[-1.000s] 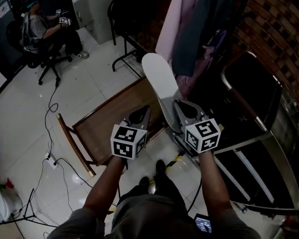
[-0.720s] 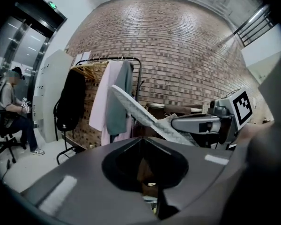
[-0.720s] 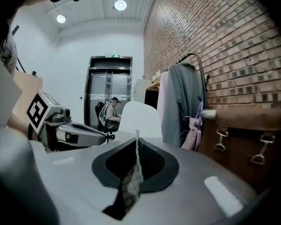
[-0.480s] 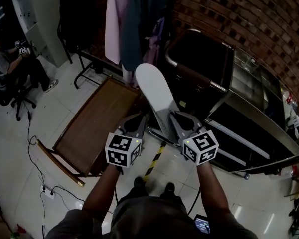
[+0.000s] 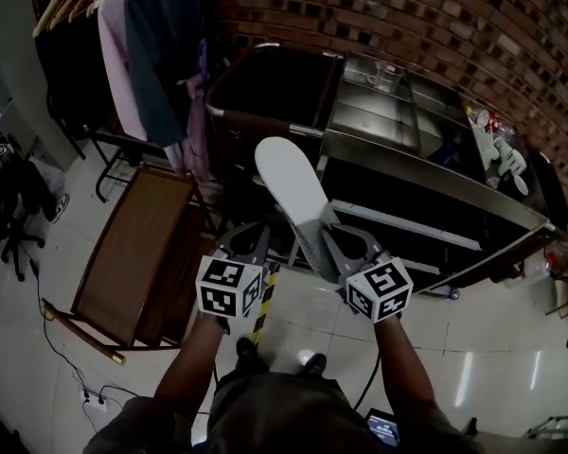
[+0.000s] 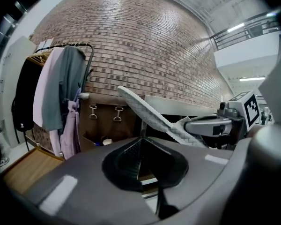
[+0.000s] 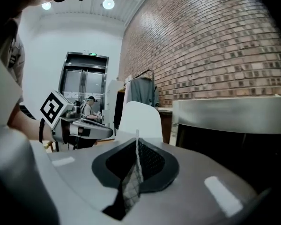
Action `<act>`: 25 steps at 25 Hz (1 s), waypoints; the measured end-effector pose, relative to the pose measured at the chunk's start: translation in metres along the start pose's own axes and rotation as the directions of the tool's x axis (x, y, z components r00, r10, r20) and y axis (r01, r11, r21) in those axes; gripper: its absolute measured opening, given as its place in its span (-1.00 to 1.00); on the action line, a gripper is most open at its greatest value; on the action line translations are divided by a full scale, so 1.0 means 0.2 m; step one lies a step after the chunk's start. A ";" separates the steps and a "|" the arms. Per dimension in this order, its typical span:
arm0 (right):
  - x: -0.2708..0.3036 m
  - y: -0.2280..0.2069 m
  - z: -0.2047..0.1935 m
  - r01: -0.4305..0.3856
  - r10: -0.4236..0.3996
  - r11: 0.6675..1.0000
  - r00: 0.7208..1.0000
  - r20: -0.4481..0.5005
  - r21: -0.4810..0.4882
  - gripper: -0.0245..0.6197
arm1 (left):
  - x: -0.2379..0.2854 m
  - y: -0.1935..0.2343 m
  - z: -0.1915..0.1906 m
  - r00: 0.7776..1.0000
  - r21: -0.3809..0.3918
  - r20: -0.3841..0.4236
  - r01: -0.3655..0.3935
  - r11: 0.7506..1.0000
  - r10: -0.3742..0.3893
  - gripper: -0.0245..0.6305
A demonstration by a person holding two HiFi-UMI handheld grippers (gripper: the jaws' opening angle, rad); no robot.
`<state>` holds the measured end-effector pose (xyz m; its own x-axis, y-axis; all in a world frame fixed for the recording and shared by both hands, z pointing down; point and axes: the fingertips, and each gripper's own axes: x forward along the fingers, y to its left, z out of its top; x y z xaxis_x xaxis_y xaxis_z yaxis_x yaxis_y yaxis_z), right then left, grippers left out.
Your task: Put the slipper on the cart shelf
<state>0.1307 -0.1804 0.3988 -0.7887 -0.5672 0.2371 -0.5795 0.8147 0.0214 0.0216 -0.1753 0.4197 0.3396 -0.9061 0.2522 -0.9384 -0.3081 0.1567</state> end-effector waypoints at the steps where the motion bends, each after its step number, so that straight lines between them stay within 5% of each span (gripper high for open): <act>1: -0.07 -0.05 -0.02 0.014 -0.014 1.000 1.000 -0.002 0.006 -0.90 | 0.04 -0.08 0.00 1.000 0.004 -0.003 0.013 1.000 -0.013 -0.90; 15: -1.03 -0.63 -0.41 0.189 -0.184 0.979 0.981 -0.061 0.082 -0.90 | 0.46 -1.14 -0.15 0.981 0.037 -0.077 0.180 0.983 -0.177 -0.91; 25: -1.33 -0.96 -0.68 0.358 -0.336 0.923 0.929 -0.157 0.141 -0.90 | 0.77 -1.51 -0.21 0.941 0.062 -0.128 0.323 0.944 -0.314 -0.91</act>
<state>0.4790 -0.1700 0.4640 -0.5053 -0.7817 0.3656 -0.8462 0.5319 -0.0321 0.3602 -0.2105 0.4515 0.6221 -0.7189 0.3101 -0.7803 -0.6019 0.1698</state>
